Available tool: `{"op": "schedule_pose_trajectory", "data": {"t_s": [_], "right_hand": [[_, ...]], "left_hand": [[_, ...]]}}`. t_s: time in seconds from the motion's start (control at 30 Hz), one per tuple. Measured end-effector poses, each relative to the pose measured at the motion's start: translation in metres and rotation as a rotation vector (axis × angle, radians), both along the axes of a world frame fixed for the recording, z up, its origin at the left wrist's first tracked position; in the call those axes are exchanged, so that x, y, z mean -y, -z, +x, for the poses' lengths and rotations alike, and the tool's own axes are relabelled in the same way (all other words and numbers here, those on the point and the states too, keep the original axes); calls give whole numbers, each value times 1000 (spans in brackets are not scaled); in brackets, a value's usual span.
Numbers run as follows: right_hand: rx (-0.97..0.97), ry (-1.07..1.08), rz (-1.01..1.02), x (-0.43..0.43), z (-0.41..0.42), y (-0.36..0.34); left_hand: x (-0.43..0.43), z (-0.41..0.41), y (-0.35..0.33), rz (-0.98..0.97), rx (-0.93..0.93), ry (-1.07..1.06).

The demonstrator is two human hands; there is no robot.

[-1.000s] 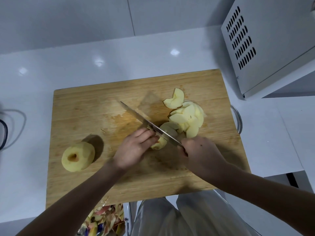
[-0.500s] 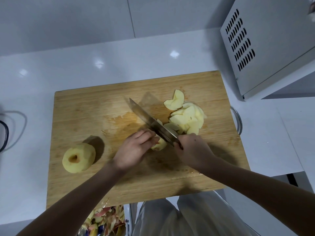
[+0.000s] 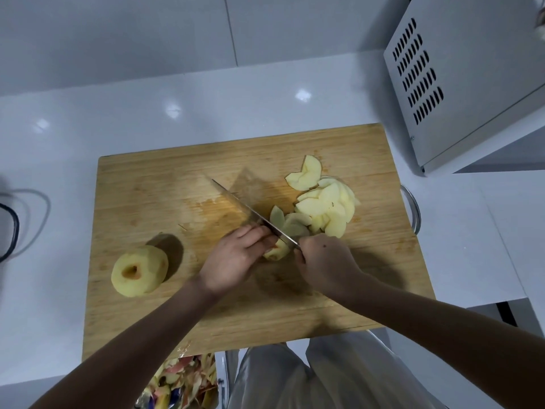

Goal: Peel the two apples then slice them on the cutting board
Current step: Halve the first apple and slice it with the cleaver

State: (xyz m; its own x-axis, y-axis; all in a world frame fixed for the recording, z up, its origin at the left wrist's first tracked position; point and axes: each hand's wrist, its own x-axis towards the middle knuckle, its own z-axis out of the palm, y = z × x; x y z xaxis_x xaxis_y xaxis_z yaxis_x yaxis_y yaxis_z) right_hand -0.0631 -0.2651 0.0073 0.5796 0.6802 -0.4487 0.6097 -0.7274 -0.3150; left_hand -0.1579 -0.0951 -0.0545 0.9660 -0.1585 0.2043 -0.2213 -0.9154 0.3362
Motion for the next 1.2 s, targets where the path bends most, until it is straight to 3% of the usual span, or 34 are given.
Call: {"op": "schedule_pose_trajectory", "data": {"t_s": [0.17,0.37,0.67,0.93,1.2], "right_hand": [[-63,73,23,8,9,-10],[37,-60,19,13,0,-36],[32,-29,2,-2,-3,3],[-131,144,32,3,19,-3],[63,110,-9,24,41,-10]], "left_hand": [[1,-1,1,-25,18,-28],[3,-1,-1,-36,14,-36],[4,0,0,-38,56,-28],[5,-2,-2,-42,56,-69],[10,-7,-7,33,-93,-159]]}}
